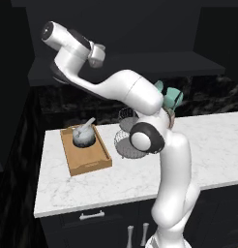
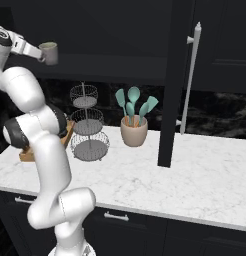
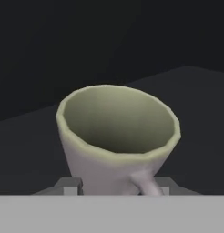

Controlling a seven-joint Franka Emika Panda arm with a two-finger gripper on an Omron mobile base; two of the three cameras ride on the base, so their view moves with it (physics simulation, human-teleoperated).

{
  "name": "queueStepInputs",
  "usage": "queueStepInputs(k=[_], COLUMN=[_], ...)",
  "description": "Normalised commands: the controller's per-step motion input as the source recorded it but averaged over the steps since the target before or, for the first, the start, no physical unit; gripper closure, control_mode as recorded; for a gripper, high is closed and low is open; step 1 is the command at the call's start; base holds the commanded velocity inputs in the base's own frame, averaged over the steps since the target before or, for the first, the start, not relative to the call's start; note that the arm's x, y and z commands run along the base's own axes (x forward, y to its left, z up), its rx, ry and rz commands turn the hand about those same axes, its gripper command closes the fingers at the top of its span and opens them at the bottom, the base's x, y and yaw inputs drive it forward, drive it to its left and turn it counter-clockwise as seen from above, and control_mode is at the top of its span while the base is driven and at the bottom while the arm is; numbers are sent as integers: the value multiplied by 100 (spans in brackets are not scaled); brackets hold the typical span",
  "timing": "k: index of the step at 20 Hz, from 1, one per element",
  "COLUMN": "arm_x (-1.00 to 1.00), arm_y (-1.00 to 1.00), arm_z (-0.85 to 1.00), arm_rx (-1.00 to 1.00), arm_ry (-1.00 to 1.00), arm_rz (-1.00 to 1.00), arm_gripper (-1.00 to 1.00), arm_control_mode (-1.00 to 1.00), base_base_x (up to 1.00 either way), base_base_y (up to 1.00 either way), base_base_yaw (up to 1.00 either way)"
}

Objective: Pick the kettle from the counter and place it on the tray. Then pick the mug from the cabinet and place it on the tray. Then close the cabinet doors.

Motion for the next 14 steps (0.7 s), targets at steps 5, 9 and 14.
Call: queueStepInputs(k=[5,9,14], arm_x=[-49,-64,-75], arm_y=[0,0,0], arm_z=[2,1,0], arm_rx=[11,14,12], arm_ry=[-6,0,0], arm_rz=[2,9,22], arm_gripper=[100,100,100], arm_control_mode=[-100,-100,-100], base_base_x=[0,0,0], base_base_y=[0,0,0], base_base_yaw=[0,0,0])
